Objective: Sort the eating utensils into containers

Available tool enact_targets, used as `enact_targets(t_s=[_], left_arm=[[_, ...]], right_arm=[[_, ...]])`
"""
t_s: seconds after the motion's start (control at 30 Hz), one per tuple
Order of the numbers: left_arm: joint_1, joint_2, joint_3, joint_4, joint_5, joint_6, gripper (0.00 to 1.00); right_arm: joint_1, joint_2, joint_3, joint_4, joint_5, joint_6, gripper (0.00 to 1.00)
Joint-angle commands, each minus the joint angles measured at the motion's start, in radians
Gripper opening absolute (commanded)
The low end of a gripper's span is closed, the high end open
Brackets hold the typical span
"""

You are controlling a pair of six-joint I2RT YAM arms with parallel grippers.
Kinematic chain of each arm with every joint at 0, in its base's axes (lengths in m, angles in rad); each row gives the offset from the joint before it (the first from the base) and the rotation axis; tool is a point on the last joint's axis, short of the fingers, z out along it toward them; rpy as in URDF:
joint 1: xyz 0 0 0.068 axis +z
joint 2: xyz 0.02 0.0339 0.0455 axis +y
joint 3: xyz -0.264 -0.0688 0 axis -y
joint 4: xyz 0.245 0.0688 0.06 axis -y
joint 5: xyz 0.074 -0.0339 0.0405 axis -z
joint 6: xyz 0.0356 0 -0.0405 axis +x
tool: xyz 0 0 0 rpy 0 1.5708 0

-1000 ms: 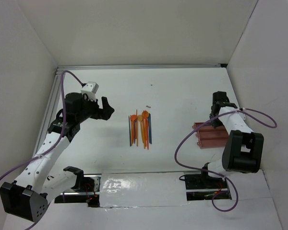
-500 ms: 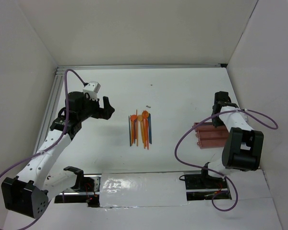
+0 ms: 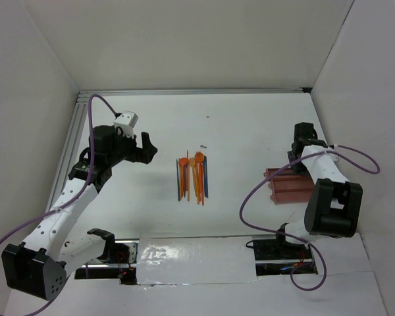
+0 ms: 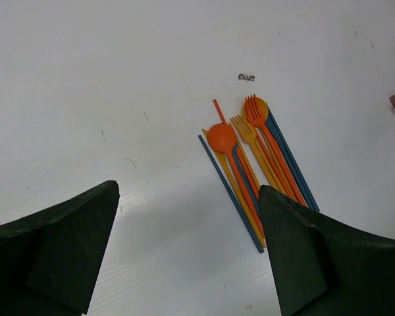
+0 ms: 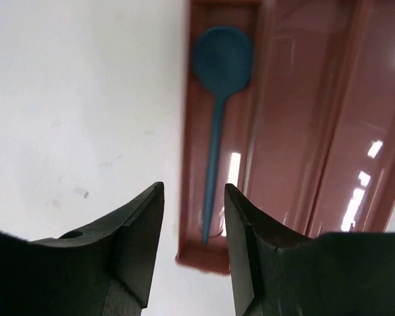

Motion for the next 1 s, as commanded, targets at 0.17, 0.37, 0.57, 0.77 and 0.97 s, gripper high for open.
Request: enact_targets(t_s=[0.17, 0.37, 0.57, 0.77, 0.97], left_arm=[[-0.001, -0.024, 0.037, 0.021, 0.033, -0.026, 1.00], [0.000, -0.030, 0.034, -0.009, 0.048, -0.090, 1.00], [-0.001, -0.068, 0.026, -0.117, 0.030, -0.164, 1.00], [0.002, -0.166, -0.035, -0.161, 0.022, -0.198, 1.00], [0.002, -0.210, -0.047, -0.209, 0.001, -0.205, 1.00]], right_arm=[[0.379, -0.058, 0.348, 0.081, -0.008, -0.524, 0.57], [0.641, 0.044, 0.339, 0.175, -0.077, -0.671, 0.60], [0.790, 0.124, 0.278, 0.215, -0.106, -0.678, 0.53], [0.867, 0.205, 0.236, 0.243, -0.115, -0.691, 0.51], [0.910, 0.300, 0.236, 0.243, -0.103, -0.678, 0.47]])
